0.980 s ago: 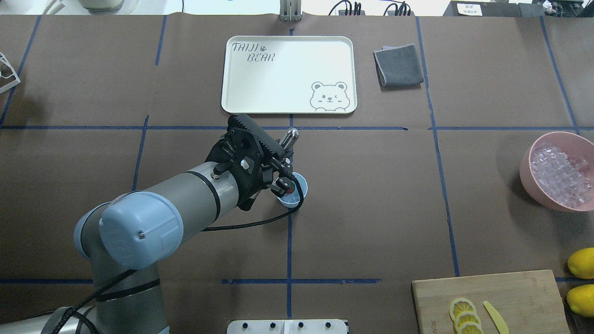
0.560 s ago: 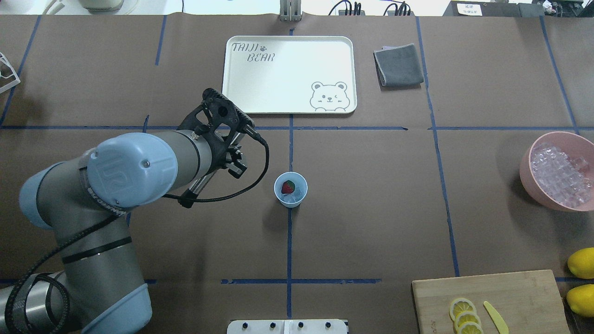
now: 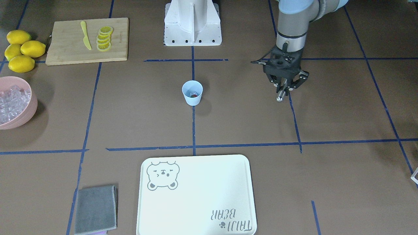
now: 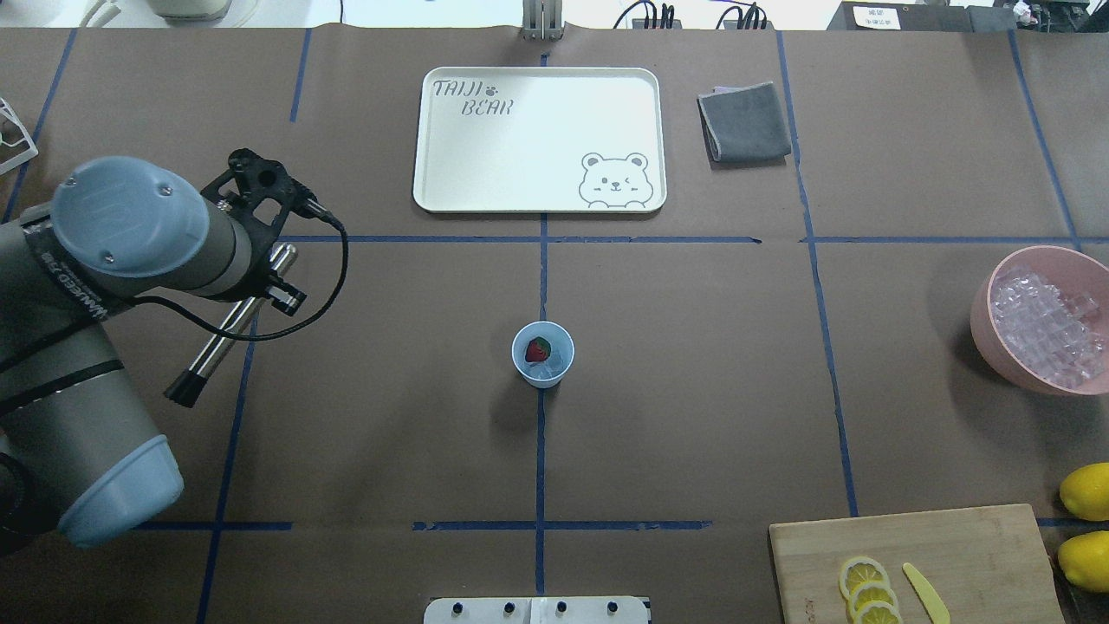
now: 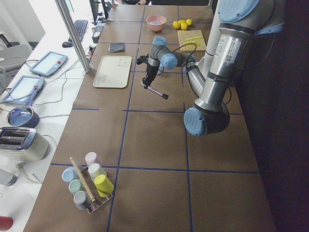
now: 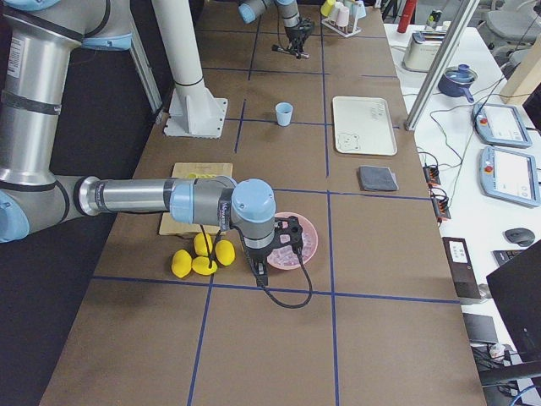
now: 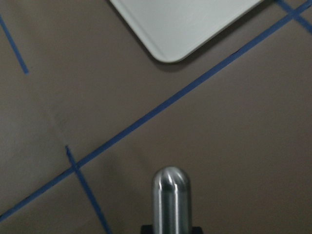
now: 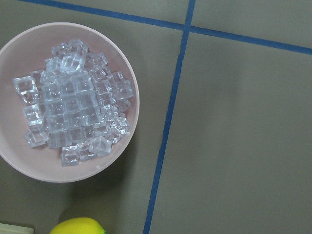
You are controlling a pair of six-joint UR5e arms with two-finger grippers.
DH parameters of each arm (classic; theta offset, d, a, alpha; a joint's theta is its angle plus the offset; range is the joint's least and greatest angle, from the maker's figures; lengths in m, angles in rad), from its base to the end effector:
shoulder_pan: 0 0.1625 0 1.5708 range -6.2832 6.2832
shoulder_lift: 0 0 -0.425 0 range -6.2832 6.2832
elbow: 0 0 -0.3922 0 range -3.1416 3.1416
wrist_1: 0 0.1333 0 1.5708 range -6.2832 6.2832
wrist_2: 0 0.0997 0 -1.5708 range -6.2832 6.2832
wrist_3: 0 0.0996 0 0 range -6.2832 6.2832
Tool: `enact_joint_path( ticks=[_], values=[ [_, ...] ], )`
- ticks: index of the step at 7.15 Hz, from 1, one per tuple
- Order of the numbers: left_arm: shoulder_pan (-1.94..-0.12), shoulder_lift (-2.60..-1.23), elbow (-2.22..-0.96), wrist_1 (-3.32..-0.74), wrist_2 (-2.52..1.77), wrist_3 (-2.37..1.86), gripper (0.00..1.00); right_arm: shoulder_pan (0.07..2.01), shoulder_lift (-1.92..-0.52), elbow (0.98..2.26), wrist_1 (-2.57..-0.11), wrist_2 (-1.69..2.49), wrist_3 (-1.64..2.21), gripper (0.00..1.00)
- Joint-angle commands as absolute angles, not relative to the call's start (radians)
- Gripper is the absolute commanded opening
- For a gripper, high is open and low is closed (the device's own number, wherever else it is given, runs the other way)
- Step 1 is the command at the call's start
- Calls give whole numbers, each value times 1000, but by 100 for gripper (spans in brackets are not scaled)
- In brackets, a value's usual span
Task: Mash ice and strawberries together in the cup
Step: 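Lift the muddler out of the cup and carry it back with the left gripper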
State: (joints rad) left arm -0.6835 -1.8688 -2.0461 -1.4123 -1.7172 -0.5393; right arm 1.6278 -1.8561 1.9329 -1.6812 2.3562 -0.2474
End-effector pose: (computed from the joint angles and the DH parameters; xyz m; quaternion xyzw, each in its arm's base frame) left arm 0.3466 -0.4355 0.3178 0.1826 0.2502 0.1864 0.9324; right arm 0.0838 -0.3645 0.6140 0.0427 -0.3806 -0.0814 0.9202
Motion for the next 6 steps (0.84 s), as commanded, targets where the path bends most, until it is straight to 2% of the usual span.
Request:
enact_joint_path(
  ticks=[1,4,6],
  values=[
    [-791,-1745,-2039,-1404,-1767,-541,0,1625,-1856,1933,-1681,2356,-247,99],
    [-879,-1622,-2020,-1442,-1850,-643,2,1617,-1856,1931,-1681,2356,-247,99],
    [-926,-1598,-1876,-1633,-1923,-634,5,1615,-1856,1931,-1681,2355,-247,99]
  ],
)
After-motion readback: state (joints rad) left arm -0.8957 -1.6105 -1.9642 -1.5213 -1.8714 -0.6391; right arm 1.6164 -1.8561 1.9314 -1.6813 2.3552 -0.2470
